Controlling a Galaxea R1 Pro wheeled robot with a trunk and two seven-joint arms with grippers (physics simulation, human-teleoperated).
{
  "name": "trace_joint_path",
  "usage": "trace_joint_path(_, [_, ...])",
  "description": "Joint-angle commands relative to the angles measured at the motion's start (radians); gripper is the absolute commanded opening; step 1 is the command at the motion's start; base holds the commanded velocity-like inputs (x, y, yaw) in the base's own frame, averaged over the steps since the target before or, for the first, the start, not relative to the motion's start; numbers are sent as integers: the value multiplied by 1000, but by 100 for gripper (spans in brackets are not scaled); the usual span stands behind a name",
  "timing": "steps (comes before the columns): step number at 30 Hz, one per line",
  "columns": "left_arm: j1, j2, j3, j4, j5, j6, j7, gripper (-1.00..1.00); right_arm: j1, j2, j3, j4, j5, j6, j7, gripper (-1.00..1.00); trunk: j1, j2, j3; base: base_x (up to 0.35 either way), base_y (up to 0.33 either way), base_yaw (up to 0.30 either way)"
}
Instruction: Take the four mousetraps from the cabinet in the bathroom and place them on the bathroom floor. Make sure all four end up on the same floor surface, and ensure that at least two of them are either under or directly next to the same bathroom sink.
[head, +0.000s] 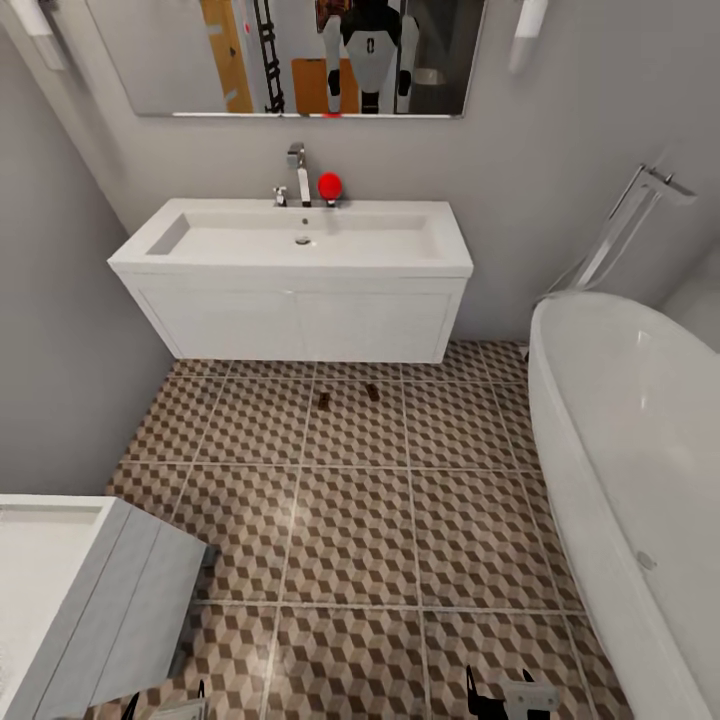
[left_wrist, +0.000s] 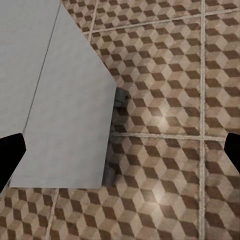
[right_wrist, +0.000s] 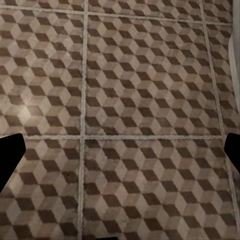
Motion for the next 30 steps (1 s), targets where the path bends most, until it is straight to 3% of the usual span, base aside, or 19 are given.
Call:
trace_joint_path(1, [-1, -1, -9, 3, 4, -3, 4, 100, -1, 0, 9, 1, -8, -3, -3, 100, -4, 7, 3, 0, 0, 0])
trace_joint_path(19, [-1, -1, -9, 3, 4, -2, 4, 100, 0, 1, 9, 0, -8, -4, -2, 100, -73, 133, 60, 0, 0, 0])
trace_joint_path(30, [-1, -1, -9, 3, 4, -2, 4, 100, -1, 3, 9, -1, -8, -8, -2, 100, -115, 210, 109, 0, 0, 0])
